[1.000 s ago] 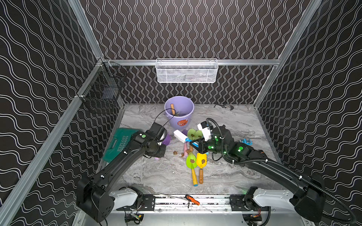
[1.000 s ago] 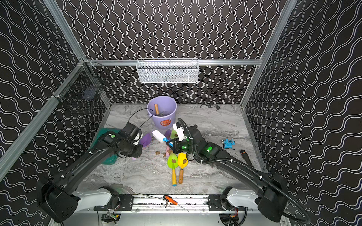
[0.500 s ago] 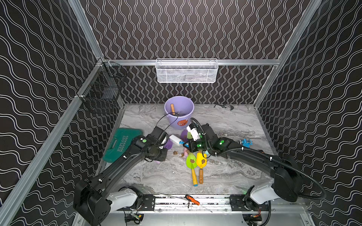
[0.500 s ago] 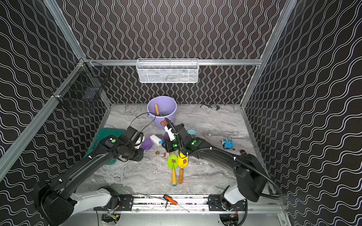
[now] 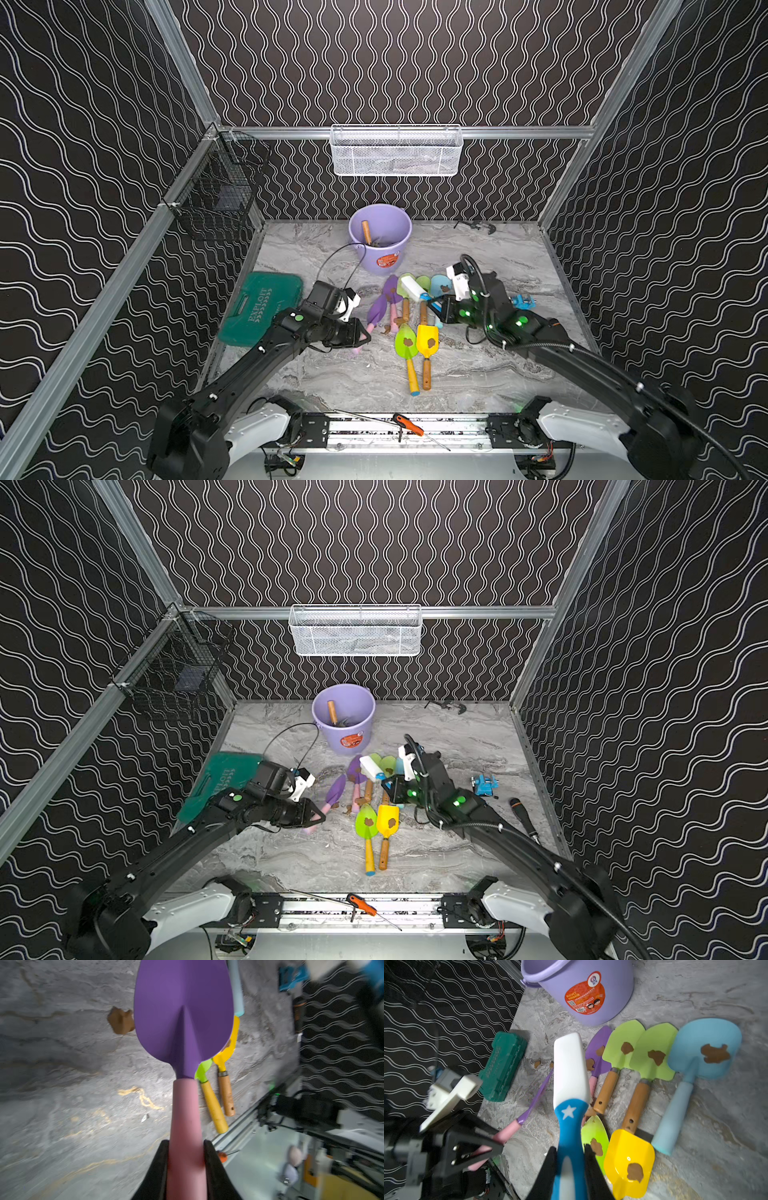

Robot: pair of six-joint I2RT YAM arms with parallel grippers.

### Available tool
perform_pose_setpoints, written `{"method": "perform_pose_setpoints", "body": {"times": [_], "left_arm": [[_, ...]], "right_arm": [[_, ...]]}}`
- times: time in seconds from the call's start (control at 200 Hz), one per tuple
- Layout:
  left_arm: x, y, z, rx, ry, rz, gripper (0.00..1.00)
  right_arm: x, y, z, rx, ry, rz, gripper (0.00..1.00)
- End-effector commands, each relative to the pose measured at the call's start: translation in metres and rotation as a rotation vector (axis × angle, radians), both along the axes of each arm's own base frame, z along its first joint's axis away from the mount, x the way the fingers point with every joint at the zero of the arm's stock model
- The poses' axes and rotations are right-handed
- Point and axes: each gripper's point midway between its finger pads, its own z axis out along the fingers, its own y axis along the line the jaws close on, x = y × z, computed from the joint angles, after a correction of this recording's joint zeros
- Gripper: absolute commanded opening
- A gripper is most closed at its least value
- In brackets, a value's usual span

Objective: Brush the soil off the hand trowel and place it into the bucket
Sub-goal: Brush off the soil from the hand trowel.

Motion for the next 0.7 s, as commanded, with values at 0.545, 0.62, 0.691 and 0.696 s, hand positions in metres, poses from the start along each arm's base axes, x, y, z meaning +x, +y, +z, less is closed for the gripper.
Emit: {"method": "perform_pose_setpoints", "body": {"times": [0.545, 0.62, 0.691, 0.696], "left_arm": [[0.066, 0.01, 0.098, -0.99, 0.074, 0.184, 0.0], [0.067, 0.01, 0.101, -0.992, 0.067, 0.18, 0.0], [0.067, 0.01, 0.101, -0.991, 0.067, 0.176, 0.0], [0.066, 0.01, 0.101, -0.991, 0.068, 0.177, 0.0]], "right_arm": [[-0.009, 0.024, 0.06, 0.533, -0.082, 0.053, 0.0], [-0.004, 0.029, 0.066, 0.54, -0.095, 0.058, 0.0], [0.002, 0.034, 0.072, 0.545, -0.109, 0.063, 0.0], [0.002, 0.034, 0.073, 0.546, -0.11, 0.063, 0.0]]}}
